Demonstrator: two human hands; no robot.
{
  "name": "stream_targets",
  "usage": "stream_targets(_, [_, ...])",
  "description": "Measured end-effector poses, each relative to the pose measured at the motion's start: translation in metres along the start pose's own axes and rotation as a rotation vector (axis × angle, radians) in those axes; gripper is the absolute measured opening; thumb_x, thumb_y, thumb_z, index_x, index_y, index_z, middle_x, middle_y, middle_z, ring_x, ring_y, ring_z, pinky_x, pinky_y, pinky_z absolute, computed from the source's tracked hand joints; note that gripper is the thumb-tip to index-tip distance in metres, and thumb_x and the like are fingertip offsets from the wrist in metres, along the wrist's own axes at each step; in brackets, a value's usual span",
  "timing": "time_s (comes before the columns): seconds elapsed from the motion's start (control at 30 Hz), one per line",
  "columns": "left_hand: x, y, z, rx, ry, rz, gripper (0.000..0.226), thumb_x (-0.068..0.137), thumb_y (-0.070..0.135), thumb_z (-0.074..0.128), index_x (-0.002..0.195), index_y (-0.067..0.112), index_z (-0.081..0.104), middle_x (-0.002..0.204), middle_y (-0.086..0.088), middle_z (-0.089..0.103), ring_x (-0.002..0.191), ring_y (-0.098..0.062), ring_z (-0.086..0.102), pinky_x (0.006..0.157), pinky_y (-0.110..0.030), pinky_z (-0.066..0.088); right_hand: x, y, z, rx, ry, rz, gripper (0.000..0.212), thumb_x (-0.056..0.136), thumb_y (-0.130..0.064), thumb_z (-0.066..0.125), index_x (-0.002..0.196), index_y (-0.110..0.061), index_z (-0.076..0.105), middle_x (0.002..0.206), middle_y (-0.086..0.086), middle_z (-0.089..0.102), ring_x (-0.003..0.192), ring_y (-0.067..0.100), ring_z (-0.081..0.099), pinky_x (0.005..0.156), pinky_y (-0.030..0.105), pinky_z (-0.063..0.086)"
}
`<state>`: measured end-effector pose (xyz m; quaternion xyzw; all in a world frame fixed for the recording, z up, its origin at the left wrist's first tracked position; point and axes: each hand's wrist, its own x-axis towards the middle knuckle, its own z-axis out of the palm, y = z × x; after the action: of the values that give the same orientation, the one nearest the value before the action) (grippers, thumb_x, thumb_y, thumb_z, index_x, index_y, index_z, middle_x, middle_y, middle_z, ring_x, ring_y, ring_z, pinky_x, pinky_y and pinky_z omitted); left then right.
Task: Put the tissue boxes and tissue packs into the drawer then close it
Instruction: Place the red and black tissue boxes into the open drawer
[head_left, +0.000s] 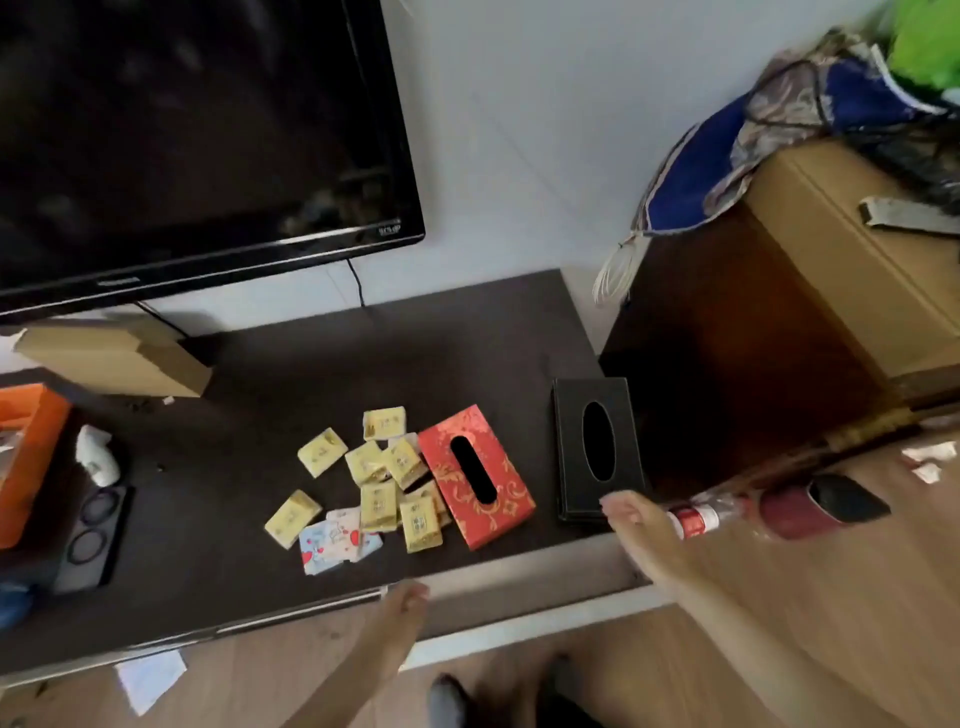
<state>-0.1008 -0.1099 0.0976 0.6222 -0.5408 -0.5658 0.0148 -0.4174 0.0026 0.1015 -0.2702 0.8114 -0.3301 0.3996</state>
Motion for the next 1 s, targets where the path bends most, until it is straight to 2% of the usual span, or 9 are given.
stream_targets(0.07, [0.025,0.027,0.012,0.02,-0.011,0.009,0.016,0.096,0.008,0.052,0.105,0.016,0.063,0.09,-0.009,0.065,0.079,-0.024,0.057,0.067,-0.031,0.04,0.035,-0.006,-0.012,-0.06,0.056,0.015,0.029,0.102,-0.004,0.055,0.125,-0.018,0.067,0.127,0.001,0.067,0.128,0.023,0.06,0.101,0.027,0.046])
stream_targets(0.17, [0.053,0.064,0.032,-0.004,0.042,0.131,0.02,0.091,0.007,0.054,0.1,0.021,0.065,0.087,0.004,0.073,0.079,-0.013,0.064,0.065,-0.028,0.046,0.06,-0.004,-0.009,-0.14,0.184,-0.031,0.042,0.098,-0.002,0.06,0.138,-0.013,0.06,0.145,0.008,0.057,0.139,0.025,0.05,0.115,0.039,0.042])
stream_targets(0.2, [0.063,0.069,0.038,-0.008,0.067,0.187,0.018,0.089,0.007,0.055,0.099,0.017,0.066,0.089,0.0,0.073,0.081,-0.015,0.066,0.068,-0.032,0.05,0.068,-0.002,-0.008,-0.171,0.216,-0.041,0.047,0.097,-0.003,0.062,0.142,-0.012,0.056,0.15,0.01,0.053,0.142,0.027,0.046,0.117,0.041,0.04])
stream_targets(0.23, [0.074,0.076,0.044,0.009,0.103,0.218,0.018,0.088,0.01,0.057,0.104,0.014,0.065,0.094,-0.006,0.071,0.085,-0.018,0.067,0.071,-0.035,0.053,0.082,0.001,-0.011,-0.174,0.249,-0.049,0.052,0.097,-0.004,0.064,0.146,-0.011,0.051,0.154,0.012,0.048,0.145,0.029,0.043,0.117,0.042,0.038])
stream_targets(0.37, [0.104,0.085,0.065,0.051,0.233,0.084,0.057,0.086,0.026,0.063,0.136,0.015,0.04,0.128,-0.009,0.055,0.109,-0.03,0.06,0.089,-0.051,0.053,0.112,0.013,-0.005,-0.164,0.285,0.04,0.073,0.095,-0.01,0.069,0.158,-0.007,0.032,0.164,0.016,0.037,0.151,0.034,0.034,0.12,0.046,0.034])
stream_targets(0.5, [0.12,0.081,0.08,0.038,0.313,0.015,0.06,0.087,0.027,0.065,0.135,0.01,0.034,0.122,-0.01,0.056,0.106,-0.034,0.06,0.086,-0.05,0.052,0.128,0.028,0.002,-0.072,0.208,0.127,0.074,0.097,-0.018,0.068,0.158,-0.006,0.029,0.161,0.016,0.043,0.146,0.037,0.044,0.116,0.055,0.043])
stream_targets(0.7, [0.128,0.075,0.086,-0.023,0.4,-0.025,0.059,0.085,0.035,0.068,0.137,0.02,0.044,0.126,-0.003,0.063,0.109,-0.027,0.063,0.093,-0.049,0.052,0.146,0.036,-0.001,-0.039,0.218,0.161,0.071,0.097,-0.032,0.068,0.156,-0.008,0.035,0.156,0.014,0.049,0.142,0.035,0.049,0.114,0.055,0.045])
stream_targets(0.87, [0.129,0.081,0.084,-0.075,0.472,-0.094,0.051,0.074,0.033,0.076,0.121,0.019,0.061,0.11,-0.002,0.07,0.098,-0.026,0.067,0.089,-0.046,0.055,0.152,0.036,-0.004,0.034,0.248,0.202,0.058,0.089,-0.023,0.073,0.14,-0.011,0.05,0.138,0.011,0.061,0.125,0.032,0.06,0.105,0.049,0.051])
stream_targets(1.0, [0.122,0.084,0.089,-0.105,0.472,-0.082,0.043,0.075,0.031,0.077,0.114,0.02,0.064,0.103,0.001,0.071,0.093,-0.023,0.067,0.088,-0.046,0.056,0.148,0.036,-0.004,0.128,0.242,0.234,0.059,0.089,-0.012,0.074,0.142,-0.009,0.049,0.14,0.013,0.06,0.127,0.033,0.059,0.108,0.05,0.05])
